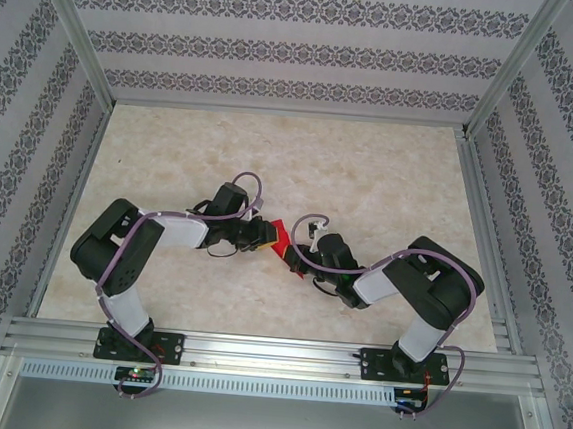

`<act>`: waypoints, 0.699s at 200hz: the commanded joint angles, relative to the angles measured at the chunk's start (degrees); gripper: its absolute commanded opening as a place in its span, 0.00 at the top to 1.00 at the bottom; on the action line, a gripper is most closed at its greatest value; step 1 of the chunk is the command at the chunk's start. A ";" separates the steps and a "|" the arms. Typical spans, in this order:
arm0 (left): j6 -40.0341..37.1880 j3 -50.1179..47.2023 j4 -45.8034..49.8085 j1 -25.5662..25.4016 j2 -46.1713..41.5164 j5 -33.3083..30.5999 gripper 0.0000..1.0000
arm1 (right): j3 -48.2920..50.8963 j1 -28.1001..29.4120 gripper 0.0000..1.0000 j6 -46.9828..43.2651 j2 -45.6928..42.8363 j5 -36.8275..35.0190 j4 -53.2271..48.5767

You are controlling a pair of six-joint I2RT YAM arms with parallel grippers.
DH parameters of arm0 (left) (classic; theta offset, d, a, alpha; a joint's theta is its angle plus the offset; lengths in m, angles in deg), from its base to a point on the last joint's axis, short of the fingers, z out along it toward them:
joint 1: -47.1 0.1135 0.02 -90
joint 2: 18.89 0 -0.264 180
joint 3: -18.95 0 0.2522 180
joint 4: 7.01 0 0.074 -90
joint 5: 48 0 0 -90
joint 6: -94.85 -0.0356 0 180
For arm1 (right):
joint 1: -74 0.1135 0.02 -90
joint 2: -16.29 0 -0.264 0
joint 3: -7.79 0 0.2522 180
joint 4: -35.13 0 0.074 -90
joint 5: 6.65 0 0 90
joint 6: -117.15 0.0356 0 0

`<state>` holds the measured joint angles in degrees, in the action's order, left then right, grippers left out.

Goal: Fold a paper plane with a square sheet of paper (pick it up from the middle)

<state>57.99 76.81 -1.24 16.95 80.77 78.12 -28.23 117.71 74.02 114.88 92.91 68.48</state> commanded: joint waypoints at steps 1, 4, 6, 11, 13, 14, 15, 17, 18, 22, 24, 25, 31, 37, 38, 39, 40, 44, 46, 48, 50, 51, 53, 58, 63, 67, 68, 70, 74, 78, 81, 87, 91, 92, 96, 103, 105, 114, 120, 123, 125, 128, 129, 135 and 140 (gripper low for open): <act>-1.44 1.58 -2.91 -0.72 1.22 1.28 0.77 | 0.12 -0.58 0.93 0.70 0.68 0.80 -1.09; -1.39 1.67 -2.91 -0.77 1.28 1.27 0.77 | 0.09 -0.63 0.92 0.57 0.71 0.96 -1.26; -1.38 1.67 -2.89 -0.74 1.36 1.29 0.77 | 0.02 -0.63 0.92 0.47 0.73 0.98 -1.37; -1.40 1.71 -2.95 -0.71 1.49 1.30 0.77 | -0.05 -0.64 0.93 0.34 0.77 1.12 -1.69; -1.38 1.76 -3.01 -0.70 1.57 1.27 0.77 | -0.10 -0.64 0.93 0.33 0.79 1.15 -1.79; -1.38 1.73 -3.05 -0.70 1.58 1.30 0.77 | -0.13 -0.59 0.93 0.28 0.80 1.11 -1.86; -1.38 1.71 -3.07 -0.70 1.59 1.27 0.77 | -0.18 -0.61 0.93 0.22 0.77 1.18 -1.90; -1.44 1.74 -3.01 -0.72 1.66 1.33 0.77 | -0.18 -0.63 0.93 0.23 0.78 1.23 -1.99; -1.45 1.76 -3.05 -0.75 1.67 1.37 0.77 | -0.21 -0.63 0.93 0.15 0.80 1.28 -2.05; -1.46 1.70 -3.16 -0.78 1.76 1.51 0.77 | -0.25 -0.63 0.92 0.04 0.82 1.38 -2.24; -1.47 1.74 -3.35 -0.74 1.77 1.54 0.77 | -0.31 -0.61 0.92 0.06 0.82 1.35 -2.36; -1.47 1.76 -3.44 -0.72 1.81 1.61 0.77 | -0.36 -0.62 0.92 0.06 0.82 1.39 -2.46; -1.38 1.68 -3.88 -0.76 1.83 1.88 0.77 | -0.43 -0.63 0.92 -0.03 0.77 1.52 -2.81; -1.46 1.61 -4.13 -0.78 1.85 1.90 0.77 | -0.55 -0.56 0.93 -0.03 0.73 1.46 -3.30; -1.46 1.56 -4.18 -0.83 1.85 1.92 0.77 | -0.57 -0.55 0.92 -0.03 0.73 1.44 -3.36; -1.51 1.54 -4.16 -0.81 1.85 1.93 0.77 | -0.54 -0.59 0.92 -0.03 0.73 1.48 -3.44; -1.53 1.57 -4.11 -0.80 1.86 1.89 0.77 | -0.56 -0.62 0.92 -0.03 0.73 1.45 -3.48; -1.63 1.64 -4.09 -0.83 1.81 1.92 0.77 | -0.53 -0.59 0.92 -0.05 0.65 1.36 -3.80; -1.70 1.66 -4.06 -0.80 1.85 1.89 0.77 | -0.53 -0.60 0.92 -0.03 0.65 1.32 -3.92; -1.83 1.71 -3.97 -0.79 1.90 1.93 0.77 | -0.51 -0.63 0.92 -0.03 0.64 1.31 -3.99; -1.89 1.74 -3.86 -0.83 1.93 1.87 0.77 | -0.53 -0.63 0.92 -0.03 0.69 1.26 -4.10; -1.94 1.76 -3.82 -0.81 1.94 1.82 0.77 | -0.56 -0.59 0.92 -0.03 0.66 1.26 -4.12; -1.98 1.89 -3.77 -0.84 1.99 1.84 0.77 | -0.54 -0.63 0.93 -0.03 0.67 1.21 -4.20; -2.14 1.94 -3.62 -0.81 2.05 1.85 0.78 | -0.65 -0.63 0.92 -0.03 0.67 1.18 -4.22; -2.17 1.97 -3.59 -0.84 2.19 1.86 0.78 | -0.73 -0.56 0.92 -0.09 0.65 1.17 -4.22; -2.17 2.03 -3.61 -0.80 2.33 1.92 0.78 | -0.82 -0.59 0.93 -0.04 0.65 1.13 -4.22; -2.21 2.04 -3.61 -0.79 2.36 1.89 0.78 | -0.80 -0.62 0.93 0.01 0.65 1.10 -4.22; -2.22 2.02 -3.61 -0.83 2.38 1.90 0.78 | -0.88 -0.59 0.93 0.05 0.64 1.12 -4.22; -2.25 2.04 -3.54 -0.79 2.55 1.88 0.78 | -0.89 -0.63 0.93 0.02 0.72 1.12 -5.51; -2.33 2.05 -3.52 -0.79 2.73 1.89 0.78 | -0.94 -0.64 0.92 0.06 0.73 1.08 -5.62; -2.34 2.05 -3.52 -0.81 2.89 1.92 0.78 | -0.96 -0.58 0.92 0.06 0.81 1.08 -5.72; -2.34 2.07 -3.55 -0.82 3.10 1.94 0.78 | -1.04 -0.56 0.92 0.14 0.89 1.01 -5.85; -2.34 2.06 -3.60 -0.82 3.28 1.95 0.78 | -1.17 -0.63 0.92 0.20 0.97 0.99 -5.96; -2.34 2.10 -3.61 -0.85 3.32 1.94 0.78 | -1.15 -0.59 0.92 0.22 0.98 0.99 -5.97; -2.33 2.05 -3.61 -0.86 3.43 2.01 0.79 | -1.17 -0.58 0.92 0.24 0.99 0.98 -5.98; -2.33 2.06 -3.61 -0.85 3.61 2.02 0.79 | -1.21 -0.60 0.92 0.40 1.10 1.06 -5.98; -2.34 2.09 -3.61 -0.85 3.68 1.96 0.79 | -1.23 -0.67 0.92 0.41 1.15 1.07 -5.98; -2.43 2.09 -3.54 -0.79 3.86 2.03 0.79 | -1.32 -0.70 0.92 0.43 1.12 0.98 -5.98; -2.51 2.15 -3.51 -0.80 3.91 1.96 0.79 | -1.30 -0.71 0.92 0.55 1.08 0.98 -6.22; -2.52 2.14 -3.48 -0.79 4.01 1.96 0.79 | -1.37 -0.72 0.92 0.58 1.08 1.03 -6.31; -2.56 2.22 -3.45 -0.85 4.02 1.99 0.79 | -1.42 -0.70 0.91 0.59 1.02 1.02 -6.41; -2.60 2.22 -3.27 -0.82 4.12 1.93 0.79 | -1.49 -0.77 0.91 0.52 1.06 1.14 -6.56; -2.61 2.22 -3.27 -0.84 4.13 1.89 0.79 | -1.48 -0.79 0.91 0.56 1.03 1.11 -6.62; -2.69 2.41 -2.92 -0.80 4.29 1.81 0.79 | -1.49 -0.81 0.91 0.51 0.85 1.23 -6.68; -2.82 2.63 -2.49 -0.85 4.47 1.66 0.79 | -1.49 -0.79 0.90 0.51 0.69 1.30 -6.74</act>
<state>57.09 77.59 -2.49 16.95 84.03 79.08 -28.91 117.71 74.07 114.94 93.61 64.70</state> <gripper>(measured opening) 0.207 0.092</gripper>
